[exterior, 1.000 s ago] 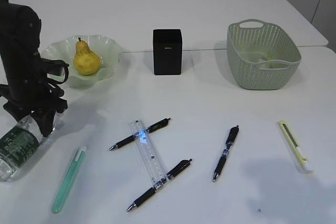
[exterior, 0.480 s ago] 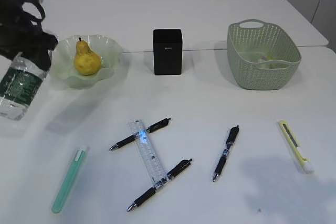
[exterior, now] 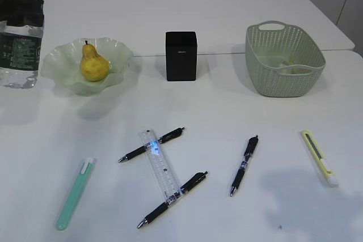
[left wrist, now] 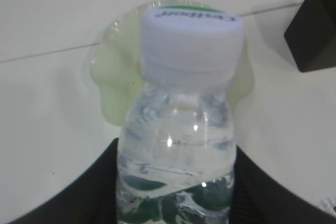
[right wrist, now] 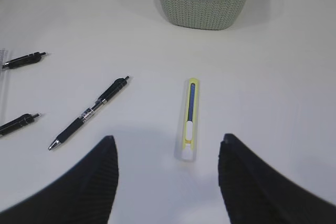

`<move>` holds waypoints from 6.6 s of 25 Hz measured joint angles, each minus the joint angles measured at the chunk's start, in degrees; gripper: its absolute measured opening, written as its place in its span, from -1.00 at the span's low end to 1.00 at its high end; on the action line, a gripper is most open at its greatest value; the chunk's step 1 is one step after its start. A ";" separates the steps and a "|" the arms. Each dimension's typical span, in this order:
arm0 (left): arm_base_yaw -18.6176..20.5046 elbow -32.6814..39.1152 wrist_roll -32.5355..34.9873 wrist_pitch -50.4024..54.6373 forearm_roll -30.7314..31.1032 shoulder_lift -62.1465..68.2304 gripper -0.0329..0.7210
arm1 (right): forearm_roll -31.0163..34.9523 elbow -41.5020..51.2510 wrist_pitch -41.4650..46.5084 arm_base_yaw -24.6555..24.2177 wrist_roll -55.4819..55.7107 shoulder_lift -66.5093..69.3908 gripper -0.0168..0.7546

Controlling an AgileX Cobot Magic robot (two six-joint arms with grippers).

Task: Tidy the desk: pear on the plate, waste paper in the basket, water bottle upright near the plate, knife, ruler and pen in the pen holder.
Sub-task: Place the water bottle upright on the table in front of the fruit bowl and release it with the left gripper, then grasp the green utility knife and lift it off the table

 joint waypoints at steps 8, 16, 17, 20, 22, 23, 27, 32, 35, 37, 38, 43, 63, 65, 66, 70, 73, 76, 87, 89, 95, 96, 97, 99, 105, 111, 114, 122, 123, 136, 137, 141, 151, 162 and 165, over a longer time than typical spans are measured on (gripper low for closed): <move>0.00 24.04 -1.06 -40.76 0.94 -4.71 -0.02 | -0.84 0.00 0.00 0.00 -0.94 0.00 0.28; 0.00 30.36 -1.06 -60.26 0.94 2.73 -0.02 | -1.19 0.00 -0.52 0.00 -6.41 0.00 0.28; 0.00 30.36 -1.06 -61.46 0.94 3.77 -0.02 | -1.19 0.00 -1.02 0.00 -7.11 0.00 0.28; 0.00 30.36 -1.06 -66.59 0.53 7.10 -0.02 | -1.19 0.00 -3.25 0.00 -8.00 0.00 0.28; 0.00 30.36 -1.06 -71.78 -0.87 9.35 -0.02 | -1.19 0.00 -4.91 0.00 -8.26 0.00 0.28; 0.00 30.36 -1.06 -74.07 -2.00 10.39 -0.02 | -1.19 0.00 -5.41 0.00 -8.26 0.00 0.28; 0.00 30.36 -1.06 -82.94 -5.27 13.82 -0.02 | -1.19 0.00 -6.89 0.00 -8.40 0.00 0.28; 0.00 30.36 -1.10 -85.87 -5.78 17.44 -0.02 | -1.19 0.00 -7.12 0.00 -8.52 0.00 0.28; 0.00 30.36 -1.10 -85.87 -5.78 19.17 -0.02 | -1.19 0.00 -7.36 0.00 -8.62 0.00 0.28; 0.00 30.36 -1.10 -85.87 -5.78 19.80 -0.02 | -1.19 0.00 -7.60 0.00 -8.62 0.00 0.28; 0.00 30.36 -1.10 -85.87 -5.78 20.06 -0.02 | -1.19 0.00 -7.87 0.00 -8.62 0.00 0.28; 0.00 30.24 -1.10 -87.69 -6.31 22.95 -0.02 | -1.19 0.00 -9.04 0.00 -8.62 0.00 0.28; 0.00 29.64 -1.10 -92.86 -6.35 28.41 0.12 | -2.77 0.00 -9.77 0.00 -8.83 0.00 0.28; 0.00 29.64 -1.10 -92.86 -6.35 28.41 0.22 | -2.77 0.00 -9.77 0.00 -8.83 0.00 0.28; 0.00 29.64 -1.10 -92.76 -6.35 28.41 0.27 | -2.77 0.00 -9.77 0.00 -8.83 0.00 0.28; 0.00 29.64 -1.10 -91.77 -6.35 27.87 0.40 | -2.77 0.00 -9.89 0.00 -8.83 0.00 0.28; 0.00 29.64 -1.10 -91.21 -5.78 26.56 0.43 | -2.87 0.00 -9.89 0.00 -8.83 0.00 0.28; 0.00 29.64 -1.19 -90.86 -5.14 24.52 0.44 | -2.87 0.00 -9.89 0.00 -8.83 0.00 0.28; 0.00 29.64 -1.19 -86.38 -4.19 21.61 0.44 | -2.87 0.00 -9.89 0.00 -8.83 0.00 0.28; 0.00 29.64 -1.19 -85.41 -4.19 20.39 0.44 | -2.87 0.00 -9.89 0.00 -8.83 0.00 0.28; 0.00 29.64 0.69 -85.08 -4.05 16.94 0.44 | -2.87 0.00 -9.89 0.00 -8.83 0.00 0.28; 0.00 29.64 1.37 -85.08 -4.05 16.31 0.45 | -2.87 0.00 -9.89 0.00 -8.83 0.00 0.28; 0.00 29.64 1.93 -85.03 -4.05 15.76 0.45 | -2.87 0.00 -9.89 0.00 -8.83 0.00 0.28; 0.00 29.64 2.52 -84.05 -4.05 14.12 0.45 | -2.95 0.00 -9.89 0.00 -8.83 0.00 0.28; 0.00 29.64 5.35 -79.04 -4.05 6.32 0.45 | -2.95 0.00 -9.89 0.00 -8.83 0.00 0.28; 0.00 29.82 5.95 -63.56 -4.05 -6.08 0.45 | -2.85 0.00 -7.62 0.00 -8.56 0.84 0.28; 0.00 29.82 5.95 -54.67 -4.05 -13.60 0.45 | -2.85 -1.50 -3.98 0.00 -6.63 3.56 0.28; 0.00 28.84 5.99 -39.00 -4.05 -29.71 0.45 | -2.73 -10.83 8.66 0.00 -0.45 16.15 0.28; 0.00 28.77 5.99 -36.06 -4.05 -30.93 0.45 | -2.60 -11.66 9.92 0.00 0.27 17.56 0.28; -1.15 17.92 8.05 13.93 -4.42 -36.41 0.45 | -0.27 -13.34 19.61 0.00 1.51 21.19 0.28; -1.84 16.52 8.38 16.55 -4.42 -36.00 0.45 | 0.04 -13.34 19.74 0.00 1.51 21.19 0.28; -5.21 11.08 8.68 27.24 -5.45 -32.08 0.39 | 1.59 -13.34 20.54 0.00 1.51 21.19 0.28; -10.75 6.64 5.61 35.45 -8.37 -15.30 0.35 | 1.83 -13.34 25.68 0.00 1.76 21.19 0.28; -10.75 5.91 4.43 39.16 -8.71 1.02 0.35 | 1.83 -13.34 27.21 0.00 2.40 21.19 0.28; -10.75 5.80 4.43 37.60 -9.29 4.31 0.35 | 1.93 -13.34 27.21 0.00 2.40 21.19 0.28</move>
